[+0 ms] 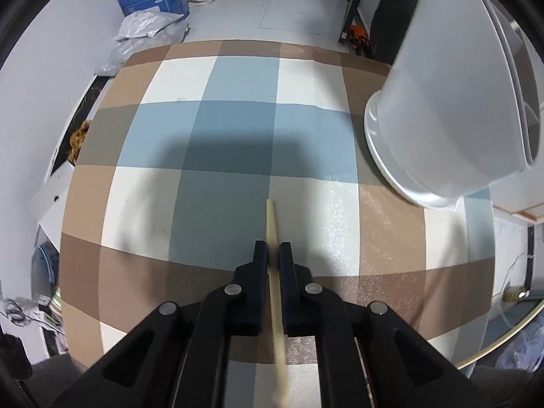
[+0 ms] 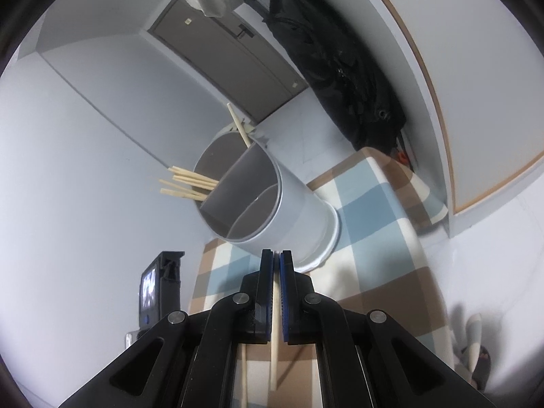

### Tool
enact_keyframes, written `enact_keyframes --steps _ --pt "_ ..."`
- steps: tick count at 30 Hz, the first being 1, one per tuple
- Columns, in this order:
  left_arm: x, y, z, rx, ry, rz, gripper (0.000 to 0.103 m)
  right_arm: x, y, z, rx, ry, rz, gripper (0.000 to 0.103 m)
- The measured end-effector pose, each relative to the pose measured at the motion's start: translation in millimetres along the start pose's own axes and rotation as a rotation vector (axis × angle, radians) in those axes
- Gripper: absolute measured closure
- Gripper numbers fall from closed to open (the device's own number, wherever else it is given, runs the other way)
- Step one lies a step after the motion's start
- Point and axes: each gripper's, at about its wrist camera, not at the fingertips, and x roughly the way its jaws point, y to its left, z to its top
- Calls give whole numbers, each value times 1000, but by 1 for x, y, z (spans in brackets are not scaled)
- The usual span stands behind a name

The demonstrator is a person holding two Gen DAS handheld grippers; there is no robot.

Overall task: Organize utensils
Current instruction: 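Close the left gripper on the last chopstick while right gripper holds its own, then lift both held chopsticks up over the white holder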

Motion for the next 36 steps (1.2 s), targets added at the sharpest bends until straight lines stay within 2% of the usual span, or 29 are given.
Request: enact_keyframes --steps 3,5,8,13,17,20,25,29,36 --pt "2 2 5 -52 -2 -66 101 -1 0 0 4 -1 3 100" --pt "-8 3 2 -71 -30 -95 101 0 1 -1 -9 -1 -3 100" --pt "-30 1 -4 -51 -119 -109 101 1 5 -3 -37 -2 -19 100" --pt "-85 4 -23 -51 -308 -177 101 1 18 -9 -96 6 -15 100" --pt "-117 2 -39 -36 -404 -222 101 -1 29 -15 -144 -7 -12 100" --pt "-123 -1 -35 -8 -435 -234 101 -4 44 -21 -236 -38 -30 100" --pt "-121 6 -27 65 -472 -212 101 -9 73 -34 -394 -84 -34 100" --pt "-131 11 -30 78 -479 -281 101 -10 83 -38 -423 -102 -37 100" --pt "-149 3 -34 136 -512 -299 101 -12 90 -33 -440 -130 -44 100"
